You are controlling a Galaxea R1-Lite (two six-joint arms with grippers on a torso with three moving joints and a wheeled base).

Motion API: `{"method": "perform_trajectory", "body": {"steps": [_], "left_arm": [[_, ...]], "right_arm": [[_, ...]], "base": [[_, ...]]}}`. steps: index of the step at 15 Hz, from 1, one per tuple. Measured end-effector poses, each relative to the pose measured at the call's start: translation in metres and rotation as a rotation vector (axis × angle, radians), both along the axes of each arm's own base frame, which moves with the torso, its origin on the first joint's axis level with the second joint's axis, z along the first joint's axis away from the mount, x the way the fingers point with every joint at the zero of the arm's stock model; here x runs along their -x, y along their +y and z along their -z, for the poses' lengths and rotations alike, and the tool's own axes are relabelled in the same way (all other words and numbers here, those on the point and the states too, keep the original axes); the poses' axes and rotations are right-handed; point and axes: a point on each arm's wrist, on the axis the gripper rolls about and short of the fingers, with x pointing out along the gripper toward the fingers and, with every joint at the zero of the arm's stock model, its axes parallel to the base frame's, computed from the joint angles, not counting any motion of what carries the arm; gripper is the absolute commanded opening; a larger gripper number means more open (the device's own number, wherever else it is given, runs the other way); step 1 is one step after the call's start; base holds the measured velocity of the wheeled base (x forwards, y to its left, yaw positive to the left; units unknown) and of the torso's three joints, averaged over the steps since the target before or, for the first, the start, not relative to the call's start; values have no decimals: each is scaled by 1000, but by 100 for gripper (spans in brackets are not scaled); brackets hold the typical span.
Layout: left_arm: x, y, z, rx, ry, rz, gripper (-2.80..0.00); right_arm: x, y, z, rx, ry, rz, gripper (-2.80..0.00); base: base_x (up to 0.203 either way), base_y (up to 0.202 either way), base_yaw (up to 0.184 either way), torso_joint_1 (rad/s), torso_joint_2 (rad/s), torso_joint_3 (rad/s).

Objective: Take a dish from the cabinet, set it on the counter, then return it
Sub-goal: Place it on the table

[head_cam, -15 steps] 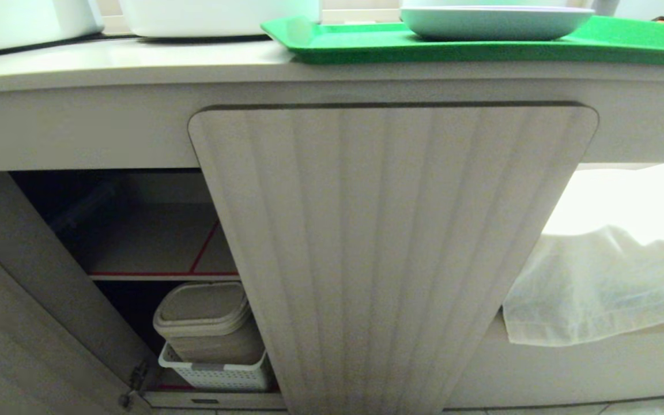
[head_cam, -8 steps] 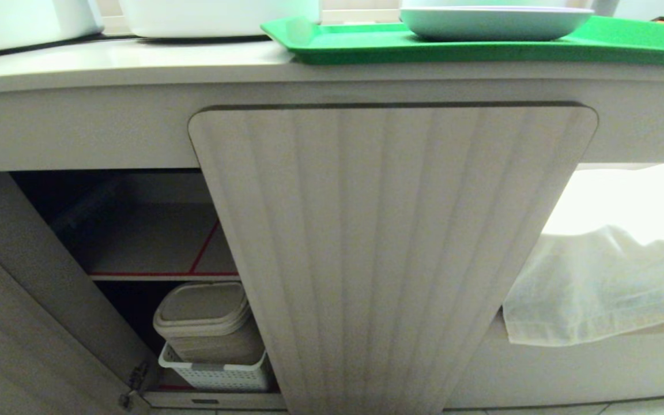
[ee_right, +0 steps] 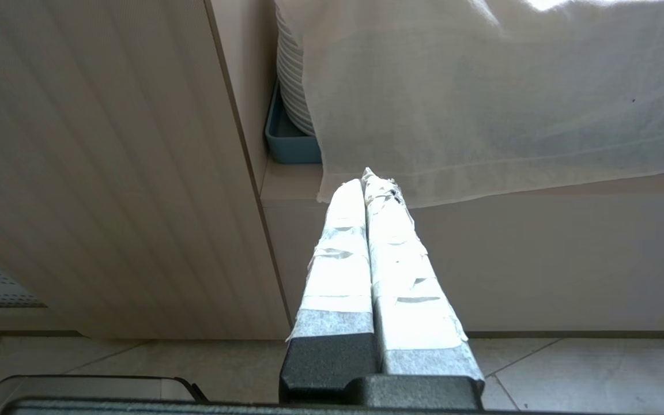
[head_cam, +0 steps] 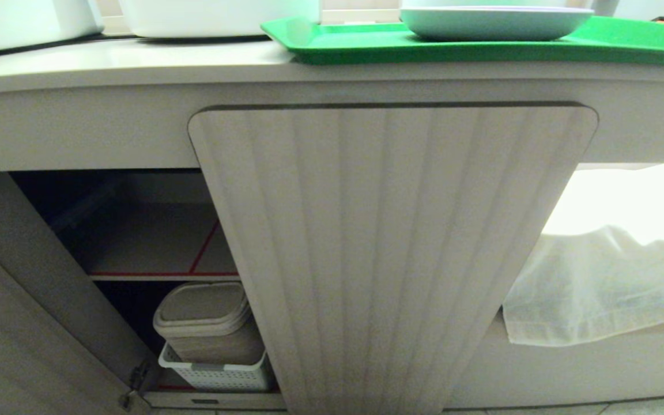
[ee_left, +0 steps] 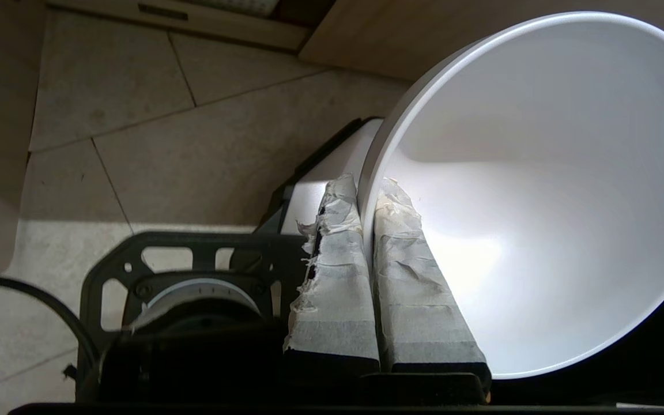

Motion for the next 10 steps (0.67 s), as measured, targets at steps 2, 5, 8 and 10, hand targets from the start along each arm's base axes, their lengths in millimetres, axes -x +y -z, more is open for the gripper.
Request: {"method": "perform_trajectory", "body": {"steps": [2, 5, 8, 10], "left_arm": [[-6, 0, -3, 1, 3, 4, -280], [-11, 1, -4, 0, 27, 30, -280], [-17, 1, -6, -2, 55, 49, -280], [-21, 1, -7, -2, 75, 55, -280]], "right_arm": [[0, 0, 0, 0, 1, 0, -280], [0, 0, 0, 0, 0, 0, -280], [0, 0, 0, 1, 0, 0, -280], [0, 0, 0, 0, 0, 0, -280]], "base": [[0, 0, 0, 0, 0, 0], [0, 0, 0, 0, 0, 0], [0, 0, 0, 0, 0, 0], [0, 0, 0, 0, 0, 0]]}}
